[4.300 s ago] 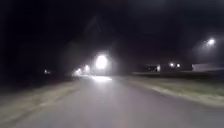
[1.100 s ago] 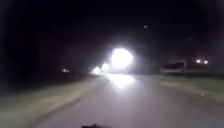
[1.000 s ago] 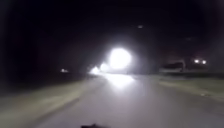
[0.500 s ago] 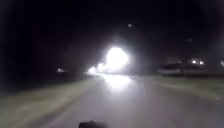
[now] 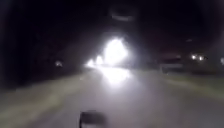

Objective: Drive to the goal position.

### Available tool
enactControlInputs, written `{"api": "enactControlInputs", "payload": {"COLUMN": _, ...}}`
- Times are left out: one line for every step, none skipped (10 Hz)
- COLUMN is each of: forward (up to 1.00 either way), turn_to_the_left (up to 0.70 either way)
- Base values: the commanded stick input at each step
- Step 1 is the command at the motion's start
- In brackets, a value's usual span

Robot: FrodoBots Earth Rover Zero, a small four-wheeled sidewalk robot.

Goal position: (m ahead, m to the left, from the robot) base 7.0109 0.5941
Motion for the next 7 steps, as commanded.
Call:
{"api": "enactControlInputs", "payload": {"forward": 1.0, "turn_to_the_left": -0.01}}
{"api": "enactControlInputs", "payload": {"forward": 1.0, "turn_to_the_left": 0.0}}
{"api": "enactControlInputs", "payload": {"forward": 1.0, "turn_to_the_left": 0.0}}
{"api": "enactControlInputs", "payload": {"forward": 1.0, "turn_to_the_left": 0.01}}
{"api": "enactControlInputs", "payload": {"forward": 1.0, "turn_to_the_left": 0.02}}
{"api": "enactControlInputs", "payload": {"forward": 1.0, "turn_to_the_left": 0.02}}
{"api": "enactControlInputs", "payload": {"forward": 1.0, "turn_to_the_left": 0.02}}
